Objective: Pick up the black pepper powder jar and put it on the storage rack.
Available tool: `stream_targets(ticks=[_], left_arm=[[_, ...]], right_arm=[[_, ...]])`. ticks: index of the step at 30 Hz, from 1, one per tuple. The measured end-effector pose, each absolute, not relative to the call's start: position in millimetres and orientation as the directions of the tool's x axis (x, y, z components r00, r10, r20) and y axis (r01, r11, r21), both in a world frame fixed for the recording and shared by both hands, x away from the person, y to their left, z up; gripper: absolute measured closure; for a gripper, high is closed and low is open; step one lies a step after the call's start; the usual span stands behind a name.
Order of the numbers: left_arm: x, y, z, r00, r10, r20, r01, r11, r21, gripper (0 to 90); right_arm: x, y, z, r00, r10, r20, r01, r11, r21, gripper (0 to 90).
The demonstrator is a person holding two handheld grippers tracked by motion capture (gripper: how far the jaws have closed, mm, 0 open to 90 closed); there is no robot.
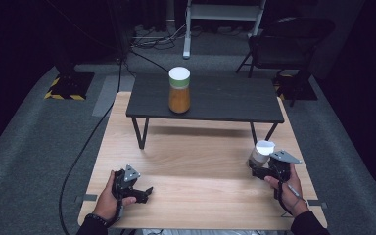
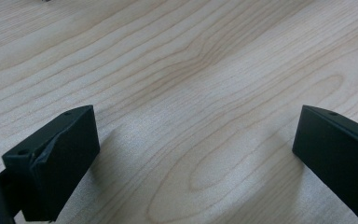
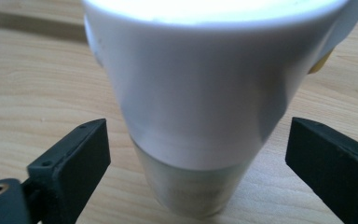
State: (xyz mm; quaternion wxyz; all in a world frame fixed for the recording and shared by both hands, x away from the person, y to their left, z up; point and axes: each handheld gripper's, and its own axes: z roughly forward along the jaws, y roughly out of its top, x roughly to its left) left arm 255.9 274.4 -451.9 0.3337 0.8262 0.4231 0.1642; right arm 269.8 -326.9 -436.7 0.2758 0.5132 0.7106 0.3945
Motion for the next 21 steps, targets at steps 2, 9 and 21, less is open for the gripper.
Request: stream_targets(ticks=[2, 9, 21], left_arm=[[256, 274, -452, 0.588, 0.809, -0.011, 0.59, -0.42, 0.69, 0.4], [256, 274, -452, 0.589, 0.808, -0.01, 0.589, -0.421, 0.69, 0.4], [256, 274, -452, 0.588, 0.809, -0.011, 0.59, -0.419, 0.69, 0.4]], right_arm=[[270, -327, -438, -0.31, 0.95, 0.038, 0.513, 0.134, 0.848, 9.5], [269, -319, -442, -0.284, 0.958, 0.052, 0.493, 0.099, 0.865, 17.0], [266, -306, -447, -0.233, 0.972, 0.027, 0.462, 0.086, 0.883, 29.7]])
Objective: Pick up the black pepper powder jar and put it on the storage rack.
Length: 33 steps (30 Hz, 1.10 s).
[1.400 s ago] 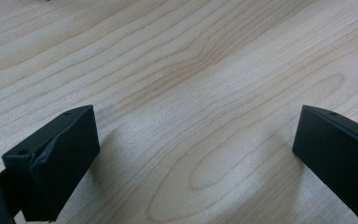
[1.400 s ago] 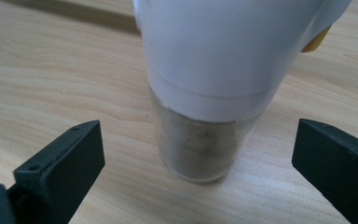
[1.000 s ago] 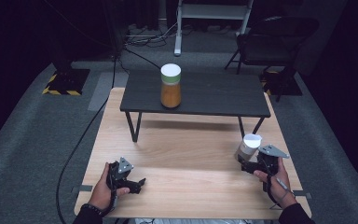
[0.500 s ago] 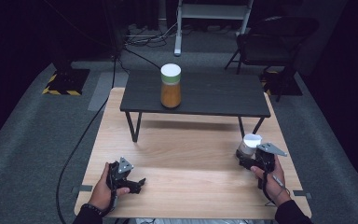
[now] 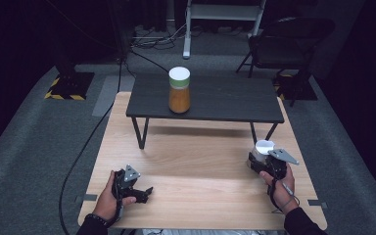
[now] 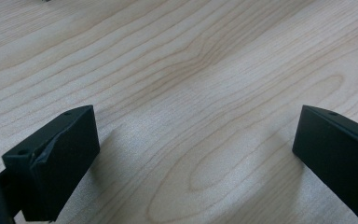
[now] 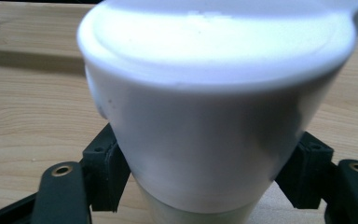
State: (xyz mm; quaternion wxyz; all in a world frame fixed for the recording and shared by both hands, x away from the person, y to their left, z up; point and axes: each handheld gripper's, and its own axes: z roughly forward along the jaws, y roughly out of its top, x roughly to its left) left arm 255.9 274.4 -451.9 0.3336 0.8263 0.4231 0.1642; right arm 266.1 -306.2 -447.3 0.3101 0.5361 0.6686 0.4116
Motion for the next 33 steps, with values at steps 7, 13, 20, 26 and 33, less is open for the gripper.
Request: stream_targets(ticks=[7, 13, 20, 26, 33], left_arm=[[256, 274, -452, 0.588, 0.809, -0.01, 0.589, -0.419, 0.691, 0.4], [256, 274, -452, 0.588, 0.809, -0.011, 0.59, -0.419, 0.69, 0.4], [256, 274, -452, 0.588, 0.809, -0.011, 0.59, -0.42, 0.69, 0.4], [256, 274, -452, 0.589, 0.808, -0.01, 0.589, -0.421, 0.69, 0.5], [256, 274, -452, 0.589, 0.808, -0.01, 0.589, -0.42, 0.69, 0.5]], right_arm=[[264, -308, -449, -0.232, 0.972, 0.024, 0.452, 0.086, 0.888, 30.0], [260, -311, -447, -0.244, 0.97, 0.015, 0.438, 0.096, 0.894, 30.1], [255, -311, -436, -0.275, 0.961, -0.011, 0.436, 0.136, 0.889, 30.1], [251, -312, -427, -0.3, 0.954, -0.013, 0.431, 0.148, 0.89, 30.1], [247, -312, -415, -0.309, 0.951, 0.002, 0.426, 0.136, 0.895, 30.2]])
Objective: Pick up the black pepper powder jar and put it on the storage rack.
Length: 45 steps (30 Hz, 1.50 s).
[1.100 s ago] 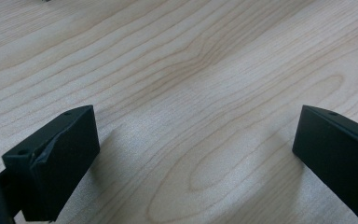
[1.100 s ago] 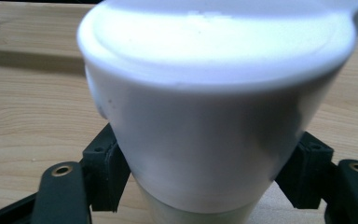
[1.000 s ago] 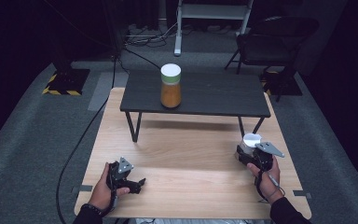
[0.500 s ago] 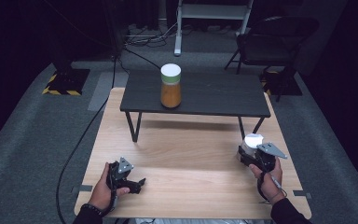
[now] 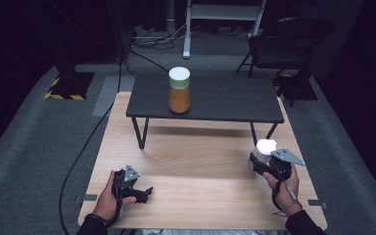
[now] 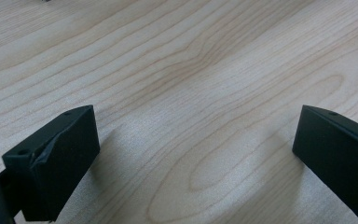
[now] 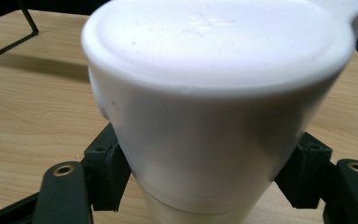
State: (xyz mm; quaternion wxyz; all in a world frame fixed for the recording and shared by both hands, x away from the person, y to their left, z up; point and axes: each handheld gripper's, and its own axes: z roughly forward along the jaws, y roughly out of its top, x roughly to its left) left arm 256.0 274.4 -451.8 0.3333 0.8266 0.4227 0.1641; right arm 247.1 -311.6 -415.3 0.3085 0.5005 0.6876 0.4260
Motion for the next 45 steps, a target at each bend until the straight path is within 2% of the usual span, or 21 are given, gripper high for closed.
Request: stream_targets(ticks=[26, 45], left_arm=[[255, 274, -452, 0.586, 0.811, -0.01, 0.591, -0.418, 0.69, 0.5], [255, 274, -451, 0.583, 0.813, -0.014, 0.596, -0.416, 0.687, 0.5]], right_arm=[[232, -303, -345, -0.369, 0.929, 0.016, 0.36, 0.127, 0.924, 30.2], [248, -285, -293, -0.402, 0.916, -0.011, 0.313, 0.149, 0.938, 30.2]])
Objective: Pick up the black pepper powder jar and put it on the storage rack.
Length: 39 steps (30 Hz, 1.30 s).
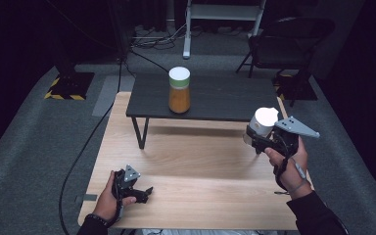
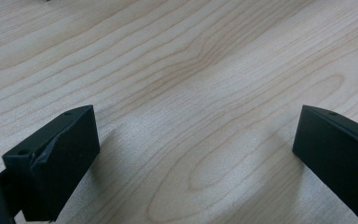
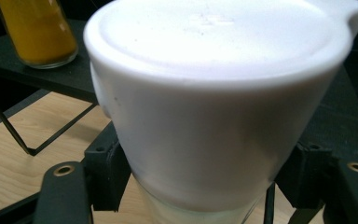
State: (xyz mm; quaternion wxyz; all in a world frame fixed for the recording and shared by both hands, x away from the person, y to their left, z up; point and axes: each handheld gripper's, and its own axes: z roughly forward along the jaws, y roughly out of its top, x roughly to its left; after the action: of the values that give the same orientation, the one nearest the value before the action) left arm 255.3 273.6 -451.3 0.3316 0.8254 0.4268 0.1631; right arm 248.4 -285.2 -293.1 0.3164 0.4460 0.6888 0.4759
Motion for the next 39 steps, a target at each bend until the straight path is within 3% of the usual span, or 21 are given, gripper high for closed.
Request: stream_targets(ticks=[24, 39], left_arm=[[255, 274, -451, 0.584, 0.812, -0.012, 0.594, -0.417, 0.688, 0.5], [255, 274, -452, 0.583, 0.812, -0.013, 0.594, -0.416, 0.688, 0.5]], right_arm=[[273, -270, -250, -0.41, 0.912, -0.033, 0.283, 0.161, 0.945, 30.3], [301, -246, -243, -0.404, 0.914, -0.048, 0.268, 0.168, 0.949, 30.2]])
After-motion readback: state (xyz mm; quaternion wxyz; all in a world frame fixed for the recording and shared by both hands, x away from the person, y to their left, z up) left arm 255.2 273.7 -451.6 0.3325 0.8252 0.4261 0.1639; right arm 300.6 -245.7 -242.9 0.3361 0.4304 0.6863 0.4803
